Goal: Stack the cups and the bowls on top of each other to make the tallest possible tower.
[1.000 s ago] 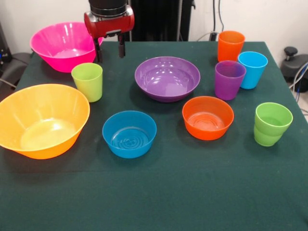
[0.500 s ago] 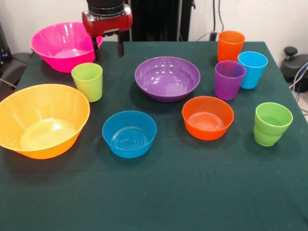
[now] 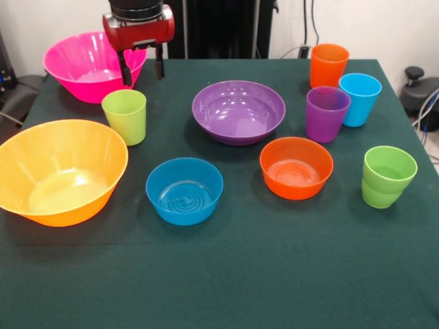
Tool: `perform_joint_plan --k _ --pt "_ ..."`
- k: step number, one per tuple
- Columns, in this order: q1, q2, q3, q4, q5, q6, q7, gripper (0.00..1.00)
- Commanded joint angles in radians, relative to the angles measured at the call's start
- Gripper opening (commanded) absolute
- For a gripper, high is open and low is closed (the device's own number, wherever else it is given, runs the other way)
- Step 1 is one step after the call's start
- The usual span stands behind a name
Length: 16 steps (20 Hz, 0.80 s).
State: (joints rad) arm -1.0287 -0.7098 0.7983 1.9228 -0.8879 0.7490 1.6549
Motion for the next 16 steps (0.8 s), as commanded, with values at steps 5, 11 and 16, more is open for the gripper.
perform_joint_plan --k 5,11,16 --pt "0.03 0.046 0.014 0.03 -0.023 0.077 -0.283 1.0" --pt "0.052 0.038 -0.004 0.053 -0.044 0.045 -0.219 1.0" --pt "0.047 0.024 -0.006 0.077 -0.044 0.034 -0.204 1.0"
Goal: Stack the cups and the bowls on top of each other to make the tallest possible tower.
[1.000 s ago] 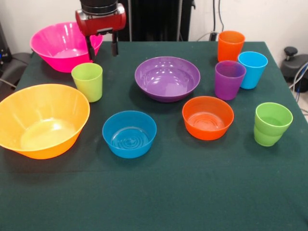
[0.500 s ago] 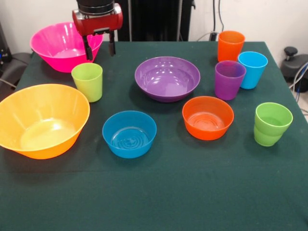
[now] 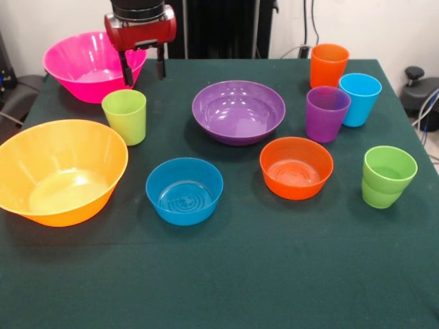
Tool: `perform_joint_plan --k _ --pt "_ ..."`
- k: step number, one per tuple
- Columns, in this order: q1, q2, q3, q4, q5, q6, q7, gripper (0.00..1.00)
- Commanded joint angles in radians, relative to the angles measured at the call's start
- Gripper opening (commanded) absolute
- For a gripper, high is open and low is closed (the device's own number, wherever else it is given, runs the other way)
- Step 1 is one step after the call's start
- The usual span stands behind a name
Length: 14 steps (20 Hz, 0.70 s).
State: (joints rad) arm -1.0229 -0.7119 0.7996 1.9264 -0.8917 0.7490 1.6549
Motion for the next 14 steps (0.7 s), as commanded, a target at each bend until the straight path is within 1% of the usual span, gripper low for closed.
perform_joint_plan --k 1,9,12,14 --pt "0.041 0.024 -0.008 0.078 -0.041 0.031 -0.201 1.0" --pt "0.047 0.008 -0.006 0.107 -0.045 0.016 -0.175 1.0" --pt "0.038 0.011 0.0 0.11 -0.06 0.012 -0.203 1.0" --pt "0.039 0.009 0.003 0.112 -0.056 0.014 -0.203 1.0"
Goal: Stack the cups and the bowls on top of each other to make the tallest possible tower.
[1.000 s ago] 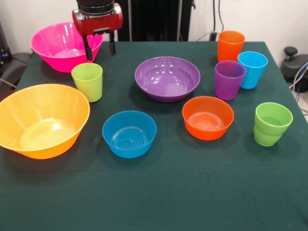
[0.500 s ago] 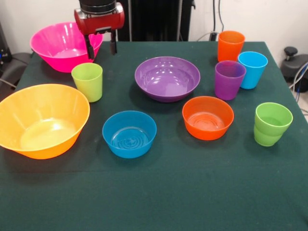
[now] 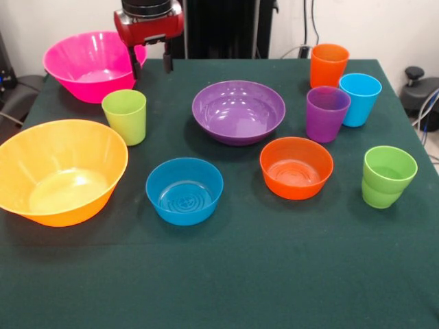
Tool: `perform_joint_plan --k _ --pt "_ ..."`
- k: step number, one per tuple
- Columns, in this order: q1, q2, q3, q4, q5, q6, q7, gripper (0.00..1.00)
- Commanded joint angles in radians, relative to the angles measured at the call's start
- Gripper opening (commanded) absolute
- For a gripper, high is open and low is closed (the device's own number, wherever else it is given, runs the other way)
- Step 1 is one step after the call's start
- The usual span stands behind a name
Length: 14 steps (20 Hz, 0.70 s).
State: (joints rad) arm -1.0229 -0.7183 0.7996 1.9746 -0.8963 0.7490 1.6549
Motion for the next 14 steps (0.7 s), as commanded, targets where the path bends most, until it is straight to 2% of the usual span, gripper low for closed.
perform_joint_plan --k 1,14 --pt "0.039 0.013 0.005 0.065 -0.049 0.016 -0.202 1.0" --pt "0.027 0.006 0.016 0.086 -0.062 -0.004 -0.213 1.0"
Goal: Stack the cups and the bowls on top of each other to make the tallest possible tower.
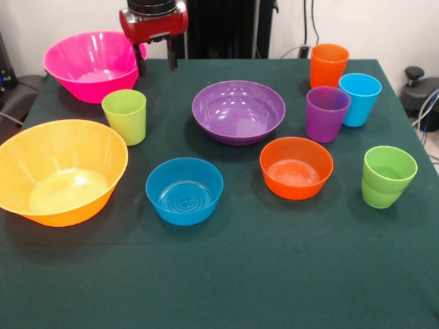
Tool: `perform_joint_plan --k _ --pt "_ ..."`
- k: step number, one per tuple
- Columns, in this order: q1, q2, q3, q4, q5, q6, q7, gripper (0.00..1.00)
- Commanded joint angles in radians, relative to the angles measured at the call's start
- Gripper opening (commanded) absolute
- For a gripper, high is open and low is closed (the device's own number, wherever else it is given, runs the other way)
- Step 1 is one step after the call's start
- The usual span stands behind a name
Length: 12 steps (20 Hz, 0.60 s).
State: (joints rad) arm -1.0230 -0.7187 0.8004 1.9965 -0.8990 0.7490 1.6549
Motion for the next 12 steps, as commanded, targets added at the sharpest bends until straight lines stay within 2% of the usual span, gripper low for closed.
perform_joint_plan --k 1,7,12 --pt "0.025 0.006 0.016 0.064 -0.057 -0.003 -0.215 1.0" --pt "0.02 0.002 0.02 0.067 -0.055 0.001 -0.221 1.0" --pt "0.023 0.019 0.003 0.042 -0.09 0.004 -0.238 1.0"
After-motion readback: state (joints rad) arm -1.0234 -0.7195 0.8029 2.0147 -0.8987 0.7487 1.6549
